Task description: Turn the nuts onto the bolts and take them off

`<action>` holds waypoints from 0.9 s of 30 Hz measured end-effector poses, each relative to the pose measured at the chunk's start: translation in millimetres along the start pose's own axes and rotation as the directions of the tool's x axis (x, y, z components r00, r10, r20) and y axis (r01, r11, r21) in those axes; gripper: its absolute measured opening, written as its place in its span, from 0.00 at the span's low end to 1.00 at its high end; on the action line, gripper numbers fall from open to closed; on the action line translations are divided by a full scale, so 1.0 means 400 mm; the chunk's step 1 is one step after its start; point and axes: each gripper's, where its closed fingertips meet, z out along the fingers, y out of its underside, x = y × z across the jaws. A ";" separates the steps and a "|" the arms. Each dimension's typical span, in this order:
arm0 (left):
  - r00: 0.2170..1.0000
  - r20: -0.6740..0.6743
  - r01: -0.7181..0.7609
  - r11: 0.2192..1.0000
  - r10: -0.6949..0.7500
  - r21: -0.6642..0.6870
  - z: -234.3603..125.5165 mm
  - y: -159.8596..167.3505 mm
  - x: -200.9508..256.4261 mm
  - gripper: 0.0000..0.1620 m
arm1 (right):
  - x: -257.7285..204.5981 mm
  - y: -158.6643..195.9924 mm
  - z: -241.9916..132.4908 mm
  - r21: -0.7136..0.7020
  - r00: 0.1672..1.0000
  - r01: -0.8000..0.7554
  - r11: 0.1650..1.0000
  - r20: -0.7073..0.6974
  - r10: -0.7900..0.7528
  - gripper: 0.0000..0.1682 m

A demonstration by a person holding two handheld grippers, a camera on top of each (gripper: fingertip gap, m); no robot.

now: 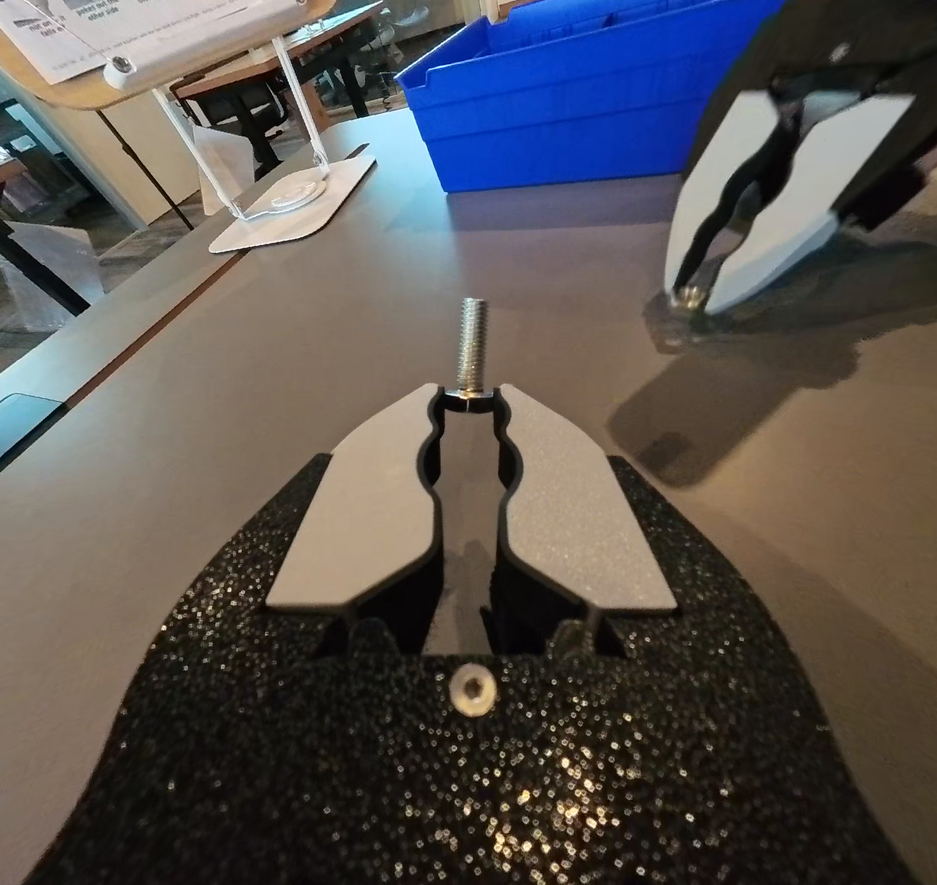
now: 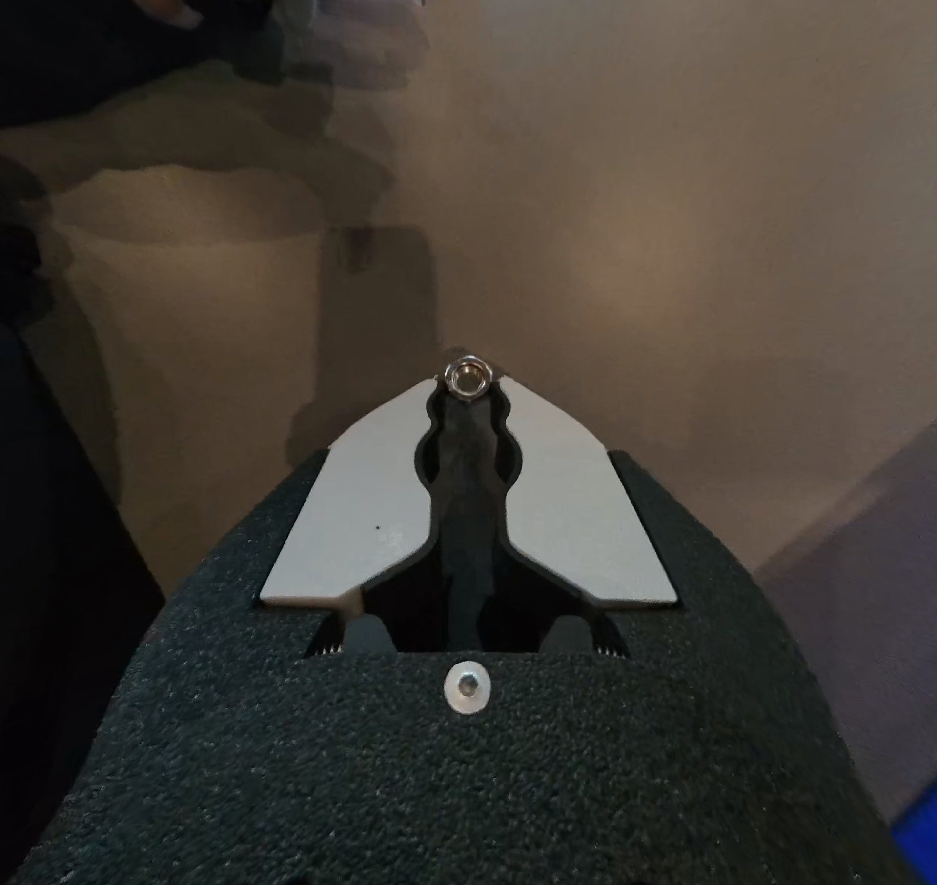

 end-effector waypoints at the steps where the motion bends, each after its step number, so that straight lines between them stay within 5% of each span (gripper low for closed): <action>1: 1.000 0.000 0.001 1.000 -0.001 0.001 0.000 0.000 0.000 0.11 | 0.000 -0.029 -0.025 0.039 1.000 0.015 0.999 -0.020 -0.014 0.10; 6: 1.000 -0.009 0.012 1.000 -0.012 0.006 0.000 -0.003 0.002 0.11 | 0.154 -0.120 -0.304 0.096 0.921 0.114 0.989 -0.383 -0.069 0.10; 10: 1.000 -0.023 0.009 1.000 -0.009 0.009 0.002 -0.006 0.011 0.11 | 0.341 0.013 -0.500 -0.048 0.817 -0.019 0.999 -0.577 -0.012 0.10; 16: 1.000 -0.031 0.002 1.000 -0.002 0.014 0.004 -0.010 0.019 0.11 | 0.483 0.241 -0.437 -0.265 0.897 -0.201 0.943 -0.437 0.068 0.10; 27: 0.999 -0.038 0.000 1.000 0.000 0.010 0.005 -0.008 0.022 0.11 | 0.536 0.309 -0.318 -0.367 0.930 -0.272 0.889 -0.337 0.146 0.10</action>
